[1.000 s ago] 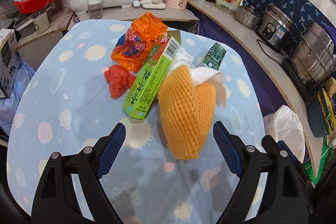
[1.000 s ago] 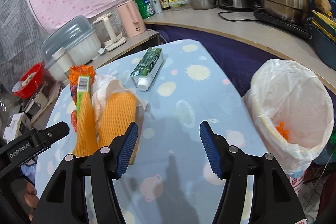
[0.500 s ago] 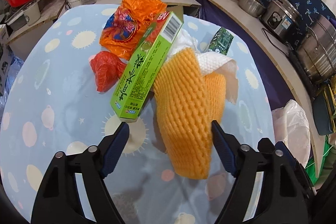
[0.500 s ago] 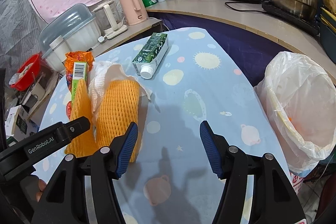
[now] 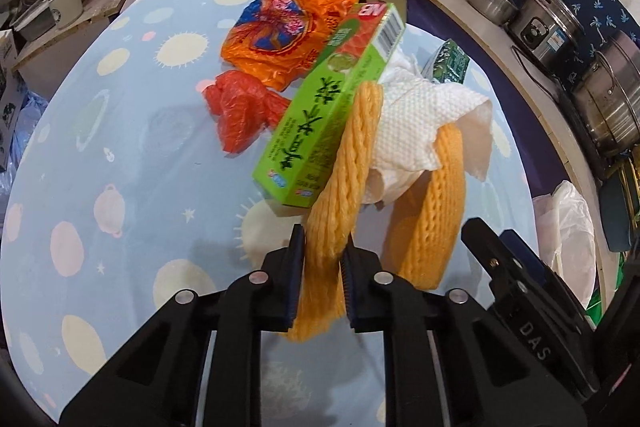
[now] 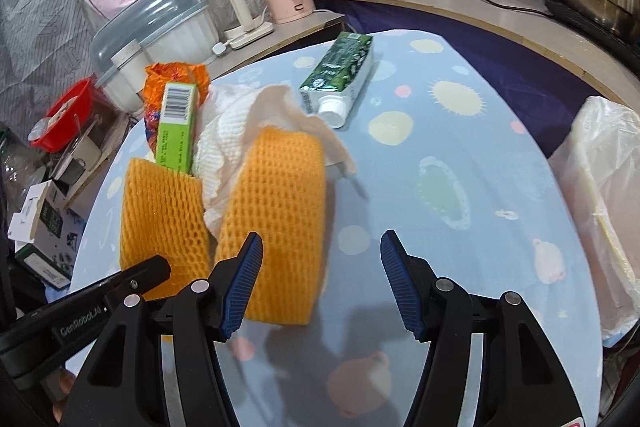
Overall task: Collect trash
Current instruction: 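Grasp one orange foam net with each gripper and lift, then carry both foam nets over the bin and open both grippers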
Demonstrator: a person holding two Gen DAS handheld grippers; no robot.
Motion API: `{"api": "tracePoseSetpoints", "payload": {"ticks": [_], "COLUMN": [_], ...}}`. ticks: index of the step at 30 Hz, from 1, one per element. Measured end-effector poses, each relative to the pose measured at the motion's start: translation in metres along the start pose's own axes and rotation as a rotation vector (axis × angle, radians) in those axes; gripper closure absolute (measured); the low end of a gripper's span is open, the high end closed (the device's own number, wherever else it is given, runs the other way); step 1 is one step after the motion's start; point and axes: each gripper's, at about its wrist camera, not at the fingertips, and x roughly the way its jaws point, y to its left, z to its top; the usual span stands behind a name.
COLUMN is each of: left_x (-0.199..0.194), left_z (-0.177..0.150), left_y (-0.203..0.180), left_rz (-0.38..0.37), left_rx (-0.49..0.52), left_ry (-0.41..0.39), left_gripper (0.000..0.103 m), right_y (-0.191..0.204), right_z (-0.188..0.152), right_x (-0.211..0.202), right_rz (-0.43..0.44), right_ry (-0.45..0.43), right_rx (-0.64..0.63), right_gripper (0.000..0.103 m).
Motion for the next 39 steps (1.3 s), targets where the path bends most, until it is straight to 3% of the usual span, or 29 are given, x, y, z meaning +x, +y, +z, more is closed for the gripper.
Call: {"api": "tracePoseSetpoints", "payload": {"ticks": [11,16,18,39], "left_x": [-0.004,-0.005,-0.007,-0.052], "left_z": [-0.005,-0.009,-0.01,-0.043], "left_y": [0.02,0.022,0.022,-0.024], "left_rz": [0.011,0.012,0.011,-0.029], "left_rx": [-0.022,-0.021,-0.021,0.069], "left_ry": [0.012,0.013,0.012,-0.046], "left_gripper": [0.087,0.087,0.087,0.087], "right_y": [0.024,0.026,0.028,-0.014], "right_z": [-0.004,-0.008,-0.01,-0.034], "right_x": [0.031,0.029,0.023,-0.062], "right_rz": [0.029,0.054,0.05,0.04], "right_ry": [0.049,0.056,0.048,-0.058], "right_rx": [-0.043,-0.057,-0.068,0.008], "right_gripper": [0.044,0.073,0.077,0.079]}}
